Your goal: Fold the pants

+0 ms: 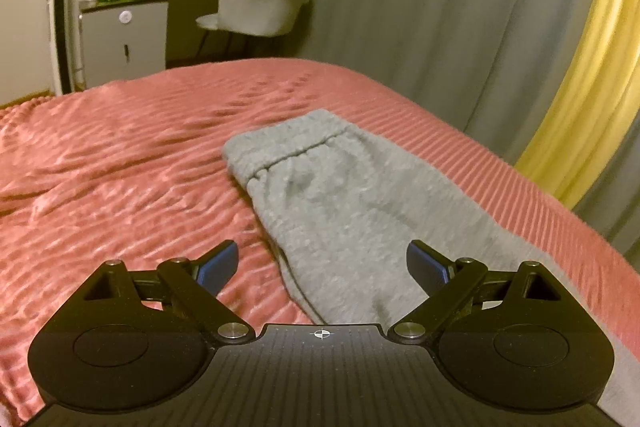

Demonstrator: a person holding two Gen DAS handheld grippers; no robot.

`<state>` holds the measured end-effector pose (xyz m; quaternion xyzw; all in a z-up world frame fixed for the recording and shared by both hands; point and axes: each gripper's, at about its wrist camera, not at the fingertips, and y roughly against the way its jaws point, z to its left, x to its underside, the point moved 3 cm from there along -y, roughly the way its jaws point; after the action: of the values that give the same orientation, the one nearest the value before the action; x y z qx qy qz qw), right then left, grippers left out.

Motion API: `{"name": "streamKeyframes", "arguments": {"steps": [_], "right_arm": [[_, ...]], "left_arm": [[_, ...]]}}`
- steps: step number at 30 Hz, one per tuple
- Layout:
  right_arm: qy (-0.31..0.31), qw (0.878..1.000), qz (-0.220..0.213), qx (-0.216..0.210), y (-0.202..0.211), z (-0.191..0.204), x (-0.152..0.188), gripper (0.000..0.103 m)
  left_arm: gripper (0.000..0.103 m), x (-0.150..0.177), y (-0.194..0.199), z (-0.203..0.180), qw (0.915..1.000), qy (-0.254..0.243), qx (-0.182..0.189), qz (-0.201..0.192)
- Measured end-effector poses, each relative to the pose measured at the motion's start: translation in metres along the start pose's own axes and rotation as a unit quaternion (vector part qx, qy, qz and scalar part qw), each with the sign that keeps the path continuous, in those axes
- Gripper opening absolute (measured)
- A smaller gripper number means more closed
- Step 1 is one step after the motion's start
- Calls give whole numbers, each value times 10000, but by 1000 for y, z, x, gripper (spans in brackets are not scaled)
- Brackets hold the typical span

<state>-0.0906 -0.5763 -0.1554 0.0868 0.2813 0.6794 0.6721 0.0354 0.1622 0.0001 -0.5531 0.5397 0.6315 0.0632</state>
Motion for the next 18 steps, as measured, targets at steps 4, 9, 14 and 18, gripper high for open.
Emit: {"name": "streamKeyframes", "arguments": {"steps": [4,9,14,18], "right_arm": [[199,9997,3,-125,-4,6,4,64],[540,9985,-66,68,-8,15,5,21],[846,9960,-281,-7,-3,29,11,19],[1076,9940,-140,156,-16,41,13,34]], "left_arm": [[95,2,-2,-1,10000,-53,-45,57],[95,1,-4,1,9999,22,-87,125],[95,2,-9,3,9996,126,-117,241],[95,3,-12,6,9991,222,-139,345]]}}
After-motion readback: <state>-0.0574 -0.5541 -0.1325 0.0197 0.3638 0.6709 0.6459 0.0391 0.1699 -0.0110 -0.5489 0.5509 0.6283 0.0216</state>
